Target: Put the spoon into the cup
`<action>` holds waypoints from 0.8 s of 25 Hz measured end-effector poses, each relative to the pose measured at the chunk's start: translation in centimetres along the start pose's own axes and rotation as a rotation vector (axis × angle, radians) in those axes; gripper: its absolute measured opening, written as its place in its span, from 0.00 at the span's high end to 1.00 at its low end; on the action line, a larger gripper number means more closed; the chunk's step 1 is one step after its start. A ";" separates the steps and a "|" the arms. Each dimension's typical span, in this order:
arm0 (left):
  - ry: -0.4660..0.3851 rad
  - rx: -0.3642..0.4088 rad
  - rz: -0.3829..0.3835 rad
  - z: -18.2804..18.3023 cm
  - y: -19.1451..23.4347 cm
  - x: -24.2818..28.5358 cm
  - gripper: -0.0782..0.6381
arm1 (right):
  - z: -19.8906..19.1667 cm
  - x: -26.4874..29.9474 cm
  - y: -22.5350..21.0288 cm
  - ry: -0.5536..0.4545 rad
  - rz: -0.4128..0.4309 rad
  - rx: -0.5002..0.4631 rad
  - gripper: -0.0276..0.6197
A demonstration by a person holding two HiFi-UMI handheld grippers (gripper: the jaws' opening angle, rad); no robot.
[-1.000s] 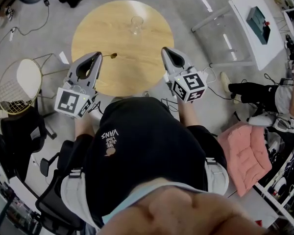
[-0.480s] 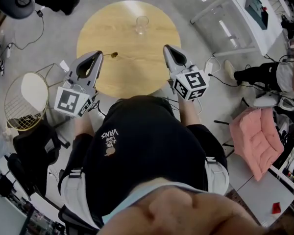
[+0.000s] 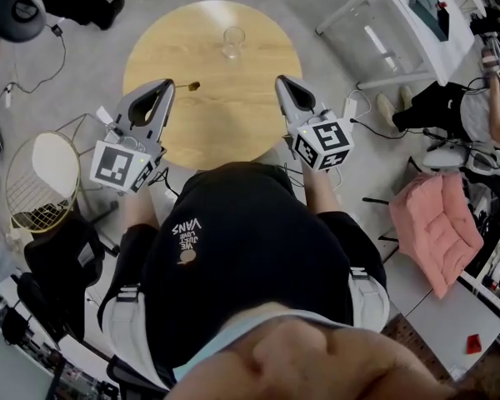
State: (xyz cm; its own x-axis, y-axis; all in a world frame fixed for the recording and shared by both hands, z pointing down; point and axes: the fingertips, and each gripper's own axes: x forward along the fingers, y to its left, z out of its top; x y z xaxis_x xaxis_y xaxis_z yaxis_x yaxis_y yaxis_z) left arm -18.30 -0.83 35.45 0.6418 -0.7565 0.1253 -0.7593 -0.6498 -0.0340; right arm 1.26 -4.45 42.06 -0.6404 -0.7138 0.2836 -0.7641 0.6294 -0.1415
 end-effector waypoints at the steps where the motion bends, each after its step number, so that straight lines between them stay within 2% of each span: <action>1: -0.002 0.004 0.001 0.2 0.0 0.5 0.88 | 0.0 0.1 -0.4 0.002 0.003 0.000 0.96; 20: -0.016 0.032 0.050 1.9 1.7 8.4 0.88 | 1.3 3.0 -6.0 0.030 0.076 0.004 0.96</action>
State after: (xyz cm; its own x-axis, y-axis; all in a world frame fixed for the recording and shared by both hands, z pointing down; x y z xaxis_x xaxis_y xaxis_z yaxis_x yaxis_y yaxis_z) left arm -13.99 -8.48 34.56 0.6046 -0.7893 0.1070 -0.7871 -0.6127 -0.0716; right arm 3.80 -10.78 42.56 -0.6941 -0.6545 0.2998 -0.7137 0.6801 -0.1677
